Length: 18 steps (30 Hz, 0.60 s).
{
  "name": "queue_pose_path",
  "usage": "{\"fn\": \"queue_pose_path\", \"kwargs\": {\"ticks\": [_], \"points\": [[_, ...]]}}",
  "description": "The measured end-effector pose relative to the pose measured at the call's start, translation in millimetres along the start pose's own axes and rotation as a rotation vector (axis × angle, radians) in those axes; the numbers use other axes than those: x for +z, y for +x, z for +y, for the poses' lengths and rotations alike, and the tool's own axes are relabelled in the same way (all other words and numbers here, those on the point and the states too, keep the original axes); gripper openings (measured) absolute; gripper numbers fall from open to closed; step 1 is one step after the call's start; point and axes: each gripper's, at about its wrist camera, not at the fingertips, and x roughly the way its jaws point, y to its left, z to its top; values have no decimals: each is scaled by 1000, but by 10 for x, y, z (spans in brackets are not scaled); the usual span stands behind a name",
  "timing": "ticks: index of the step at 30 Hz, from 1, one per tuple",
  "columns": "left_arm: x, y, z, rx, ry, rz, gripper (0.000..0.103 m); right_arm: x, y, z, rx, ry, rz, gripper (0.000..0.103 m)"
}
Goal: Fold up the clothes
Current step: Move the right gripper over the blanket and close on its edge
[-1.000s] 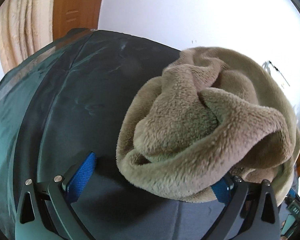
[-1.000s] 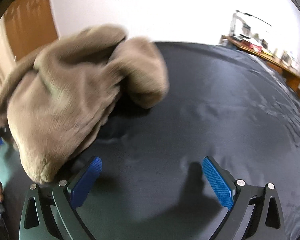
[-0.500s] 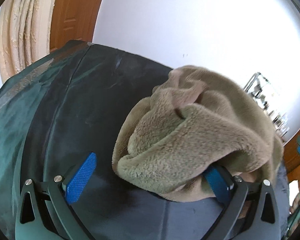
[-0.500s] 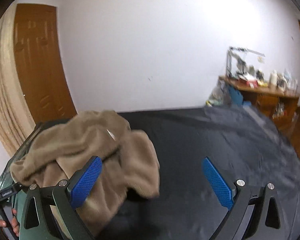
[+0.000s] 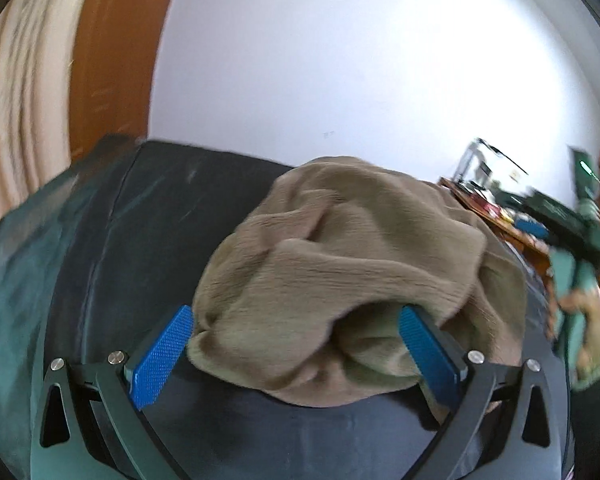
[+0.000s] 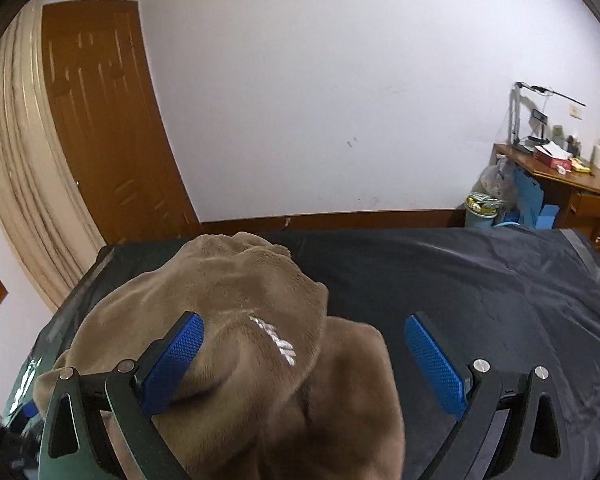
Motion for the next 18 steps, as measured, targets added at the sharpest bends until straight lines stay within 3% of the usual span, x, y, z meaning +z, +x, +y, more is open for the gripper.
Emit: {"fn": "queue_pose_path", "kwargs": {"ticks": [4,14,18], "points": [[-9,29,-104,0,22,17,103,166,179,59,-7,-19,-1,102],[20,23,94,-3,-80,26,103,443,615,99,-61,-49,-7,102],[8,33,128,-2,-87,24,103,475,869,92,12,-42,116,102]]}}
